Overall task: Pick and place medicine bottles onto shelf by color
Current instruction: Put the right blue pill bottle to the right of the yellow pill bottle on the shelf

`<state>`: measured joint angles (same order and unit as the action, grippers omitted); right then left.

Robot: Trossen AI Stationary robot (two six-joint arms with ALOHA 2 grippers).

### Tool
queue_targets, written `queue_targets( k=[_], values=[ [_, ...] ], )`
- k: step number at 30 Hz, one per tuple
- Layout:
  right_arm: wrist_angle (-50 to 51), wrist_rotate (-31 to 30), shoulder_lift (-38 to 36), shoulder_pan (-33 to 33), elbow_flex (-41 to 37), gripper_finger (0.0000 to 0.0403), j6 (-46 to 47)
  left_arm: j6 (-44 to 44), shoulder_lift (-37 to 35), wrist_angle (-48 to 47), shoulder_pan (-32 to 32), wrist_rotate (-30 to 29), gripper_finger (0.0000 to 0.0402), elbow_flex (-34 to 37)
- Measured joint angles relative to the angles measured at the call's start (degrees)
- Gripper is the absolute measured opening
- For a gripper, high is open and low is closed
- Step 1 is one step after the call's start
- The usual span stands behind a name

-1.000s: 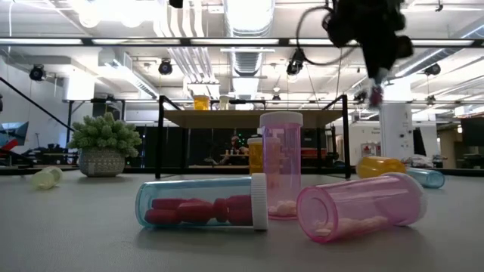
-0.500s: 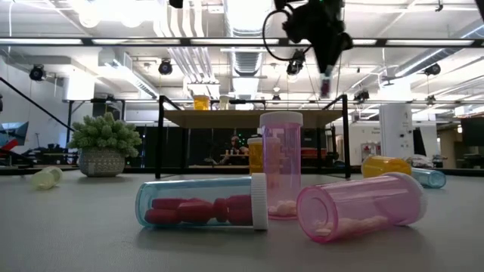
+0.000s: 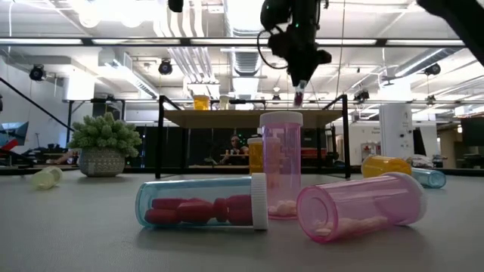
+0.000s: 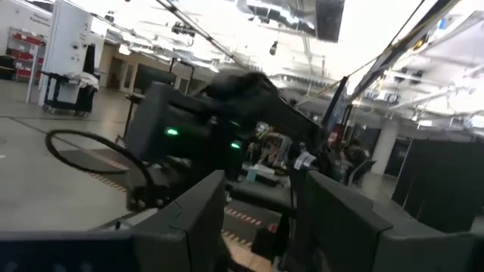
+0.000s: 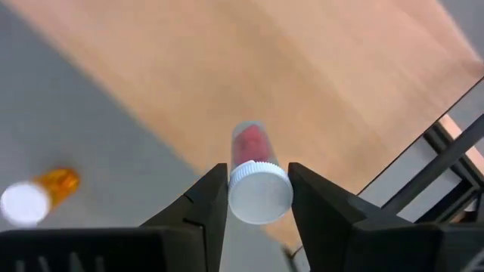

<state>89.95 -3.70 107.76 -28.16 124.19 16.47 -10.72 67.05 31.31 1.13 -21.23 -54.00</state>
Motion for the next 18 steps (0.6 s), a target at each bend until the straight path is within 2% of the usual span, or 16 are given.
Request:
queue_targets(
  k=[12, 18],
  values=[
    [0.05, 0.06, 6.47, -6.27, 9.69, 0.0125, 0.46, 9.87, -0.44, -0.63, 0.02, 0.00, 0.0169, -0.37],
    [0.06, 0.10, 7.53, -8.31, 10.53, 0.0123, -0.14, 11.60, -0.46, -0.40, 0.52, -0.02, 0.0169, -0.85]
  ],
)
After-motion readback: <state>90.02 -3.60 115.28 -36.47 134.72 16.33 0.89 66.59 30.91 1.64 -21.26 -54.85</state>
